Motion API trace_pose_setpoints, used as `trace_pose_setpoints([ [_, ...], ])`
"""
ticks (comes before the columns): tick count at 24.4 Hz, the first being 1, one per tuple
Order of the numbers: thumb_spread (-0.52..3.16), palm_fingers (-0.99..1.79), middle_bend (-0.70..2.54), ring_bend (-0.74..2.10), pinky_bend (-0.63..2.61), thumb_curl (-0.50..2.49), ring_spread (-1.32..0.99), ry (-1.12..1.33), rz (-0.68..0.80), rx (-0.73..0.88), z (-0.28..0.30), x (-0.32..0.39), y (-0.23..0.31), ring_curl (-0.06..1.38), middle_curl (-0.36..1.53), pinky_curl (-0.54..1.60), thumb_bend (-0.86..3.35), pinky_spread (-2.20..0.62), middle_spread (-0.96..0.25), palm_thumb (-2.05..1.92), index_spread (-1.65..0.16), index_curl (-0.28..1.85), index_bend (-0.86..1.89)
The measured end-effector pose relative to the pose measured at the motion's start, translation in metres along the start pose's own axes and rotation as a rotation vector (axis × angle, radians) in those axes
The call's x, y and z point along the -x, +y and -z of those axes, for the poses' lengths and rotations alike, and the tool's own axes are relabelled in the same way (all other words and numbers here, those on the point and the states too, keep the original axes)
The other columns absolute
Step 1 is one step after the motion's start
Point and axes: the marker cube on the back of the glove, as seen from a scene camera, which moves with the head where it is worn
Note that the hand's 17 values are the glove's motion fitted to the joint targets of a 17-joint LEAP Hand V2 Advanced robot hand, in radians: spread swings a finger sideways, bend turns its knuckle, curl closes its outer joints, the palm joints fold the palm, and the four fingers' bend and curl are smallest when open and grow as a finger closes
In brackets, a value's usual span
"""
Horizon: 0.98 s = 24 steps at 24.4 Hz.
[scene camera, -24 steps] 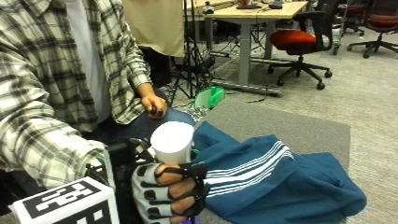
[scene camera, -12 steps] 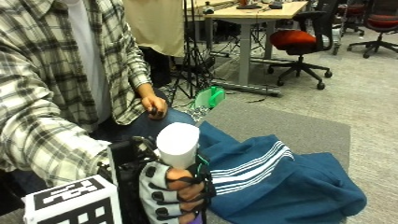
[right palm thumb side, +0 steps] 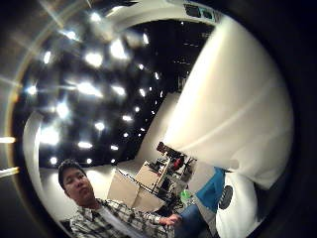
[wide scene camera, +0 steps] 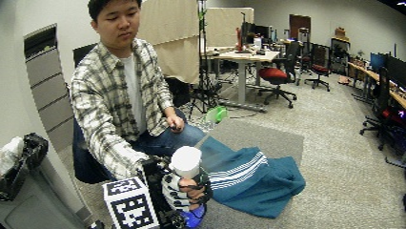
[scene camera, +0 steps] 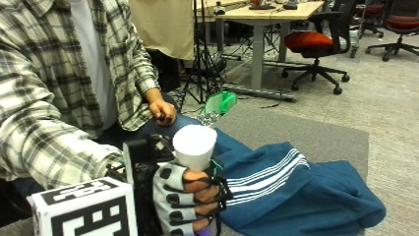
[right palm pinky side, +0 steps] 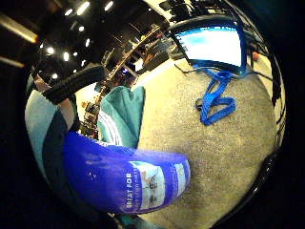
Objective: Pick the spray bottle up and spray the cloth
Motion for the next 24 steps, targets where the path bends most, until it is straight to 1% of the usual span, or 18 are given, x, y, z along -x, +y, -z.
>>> trace_pose_setpoints([
  [3, 0.26, 1.24, 0.50, 0.62, 0.59, 0.69, -0.20, 0.050, 0.049, 0.030, -0.004, 0.006, -0.002, 0.43, 0.48, 0.35, -0.03, -0.16, -0.17, 1.13, -0.30, 0.41, 0.20],
  [5, 0.25, 1.24, 0.50, 0.62, 0.59, 0.70, -0.20, 0.101, 0.073, 0.078, -0.005, 0.013, -0.003, 0.44, 0.49, 0.36, -0.03, -0.17, -0.17, 1.13, -0.30, 0.42, 0.20],
  [12, 0.23, 1.24, 0.49, 0.61, 0.57, 0.71, -0.20, 0.275, 0.164, 0.194, -0.019, 0.051, -0.021, 0.45, 0.50, 0.37, -0.03, -0.16, -0.17, 1.13, -0.30, 0.45, 0.18],
  [24, 0.21, 1.23, 0.49, 0.60, 0.57, 0.73, -0.20, 0.501, 0.341, 0.408, -0.087, 0.113, -0.027, 0.46, 0.52, 0.39, -0.03, -0.16, -0.18, 1.12, -0.30, 0.49, 0.17],
])
